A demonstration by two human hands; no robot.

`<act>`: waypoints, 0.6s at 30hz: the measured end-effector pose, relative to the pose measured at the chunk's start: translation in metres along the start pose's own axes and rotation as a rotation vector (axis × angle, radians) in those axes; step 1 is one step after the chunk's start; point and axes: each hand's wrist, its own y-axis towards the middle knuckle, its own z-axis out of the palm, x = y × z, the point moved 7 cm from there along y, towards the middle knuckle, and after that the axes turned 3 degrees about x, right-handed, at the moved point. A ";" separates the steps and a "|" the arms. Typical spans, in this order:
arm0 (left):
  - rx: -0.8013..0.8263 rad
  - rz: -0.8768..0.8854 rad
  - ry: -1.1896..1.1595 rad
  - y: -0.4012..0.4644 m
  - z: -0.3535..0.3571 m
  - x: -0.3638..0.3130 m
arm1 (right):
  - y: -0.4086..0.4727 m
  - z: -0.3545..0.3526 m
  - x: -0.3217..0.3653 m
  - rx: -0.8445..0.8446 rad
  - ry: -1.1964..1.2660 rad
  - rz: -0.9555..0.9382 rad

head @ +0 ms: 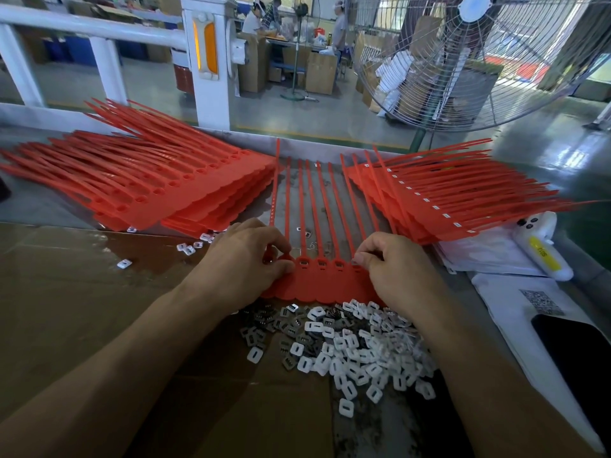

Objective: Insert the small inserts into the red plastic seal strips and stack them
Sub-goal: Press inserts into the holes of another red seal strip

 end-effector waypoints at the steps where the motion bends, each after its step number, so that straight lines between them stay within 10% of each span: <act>1: -0.003 0.001 -0.001 0.000 0.000 0.000 | 0.000 0.000 0.001 0.001 -0.018 -0.010; 18: -0.003 -0.002 0.006 0.000 -0.001 -0.001 | 0.001 -0.002 -0.005 -0.042 -0.010 0.054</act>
